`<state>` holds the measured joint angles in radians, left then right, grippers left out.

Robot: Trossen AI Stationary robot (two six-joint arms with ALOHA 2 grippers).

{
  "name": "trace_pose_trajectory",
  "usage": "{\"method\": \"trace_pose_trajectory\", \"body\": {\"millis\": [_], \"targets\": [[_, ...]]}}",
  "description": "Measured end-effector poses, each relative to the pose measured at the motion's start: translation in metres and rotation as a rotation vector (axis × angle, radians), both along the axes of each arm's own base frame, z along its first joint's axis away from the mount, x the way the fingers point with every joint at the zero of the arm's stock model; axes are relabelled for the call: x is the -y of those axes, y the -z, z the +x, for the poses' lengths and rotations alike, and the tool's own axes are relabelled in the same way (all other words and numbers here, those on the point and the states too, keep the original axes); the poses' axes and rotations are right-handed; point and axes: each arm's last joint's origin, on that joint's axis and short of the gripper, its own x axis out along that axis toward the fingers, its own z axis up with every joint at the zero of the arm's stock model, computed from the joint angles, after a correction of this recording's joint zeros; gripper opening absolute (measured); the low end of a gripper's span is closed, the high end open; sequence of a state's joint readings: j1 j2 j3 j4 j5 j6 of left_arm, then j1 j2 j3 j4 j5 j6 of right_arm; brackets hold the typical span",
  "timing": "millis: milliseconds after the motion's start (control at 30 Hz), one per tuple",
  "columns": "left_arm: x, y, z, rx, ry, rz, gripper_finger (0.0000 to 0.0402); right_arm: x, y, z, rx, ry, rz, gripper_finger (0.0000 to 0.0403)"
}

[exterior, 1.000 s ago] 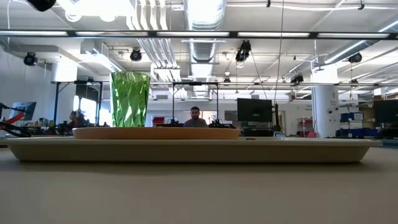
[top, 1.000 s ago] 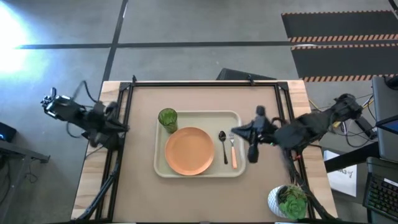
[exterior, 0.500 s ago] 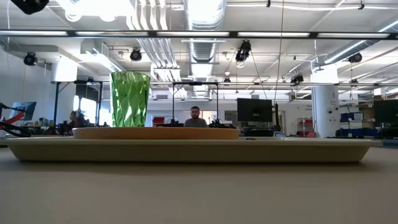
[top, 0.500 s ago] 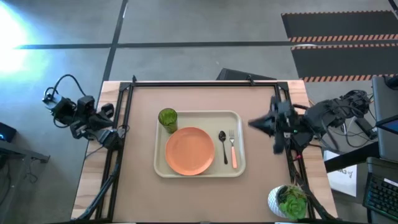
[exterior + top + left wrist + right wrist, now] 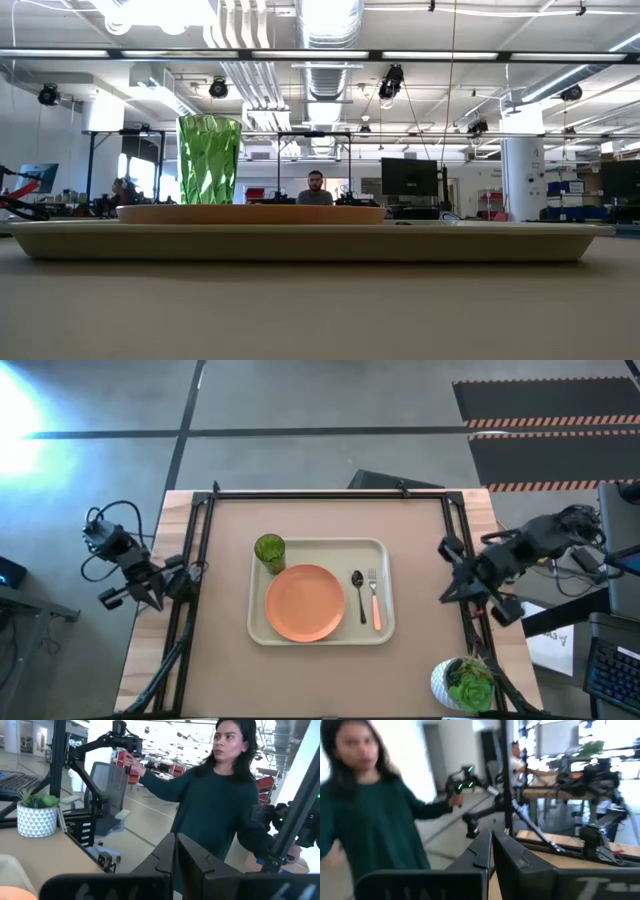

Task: Pick and place plate/cup/fork/spoon on tray
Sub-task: Return to Home Position

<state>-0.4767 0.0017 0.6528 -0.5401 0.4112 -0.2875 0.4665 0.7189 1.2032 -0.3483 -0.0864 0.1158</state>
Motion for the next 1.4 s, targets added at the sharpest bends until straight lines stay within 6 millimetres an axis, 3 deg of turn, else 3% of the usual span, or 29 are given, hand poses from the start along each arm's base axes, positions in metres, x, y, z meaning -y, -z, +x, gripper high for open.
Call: {"method": "trace_pose_trajectory", "body": {"millis": [67, 333, 600, 867, 1033, 1233, 1400], "targets": [[0.001, 0.002, 0.001, -0.021, 0.003, -0.008, 0.0000, 0.015, 0.006, -0.028, 0.052, 0.025, 0.083, 0.0009], [0.001, 0.003, 0.002, -0.015, 0.002, -0.007, 0.0000, 0.028, 0.065, -0.053, 0.130, 0.010, 0.206, 0.0009], [0.002, 0.004, 0.003, 0.033, 0.012, 0.038, 0.0000, 0.026, 0.136, -0.050, 0.165, -0.024, 0.277, 0.0009], [0.003, 0.007, 0.005, 0.108, 0.003, 0.110, 0.0000, 0.022, 0.186, -0.046, 0.240, -0.066, 0.301, 0.0009], [0.009, 0.024, 0.016, 0.080, 0.005, 0.155, 0.0000, 0.020, 0.214, -0.040, 0.275, -0.064, 0.297, 0.0009], [0.018, 0.041, 0.031, 0.104, 0.043, 0.143, 0.0000, 0.018, 0.236, -0.037, 0.332, -0.076, 0.333, 0.0009], [0.023, 0.055, 0.041, 0.086, 0.047, 0.119, 0.0000, 0.017, 0.236, -0.036, 0.332, -0.076, 0.322, 0.0009]]}}
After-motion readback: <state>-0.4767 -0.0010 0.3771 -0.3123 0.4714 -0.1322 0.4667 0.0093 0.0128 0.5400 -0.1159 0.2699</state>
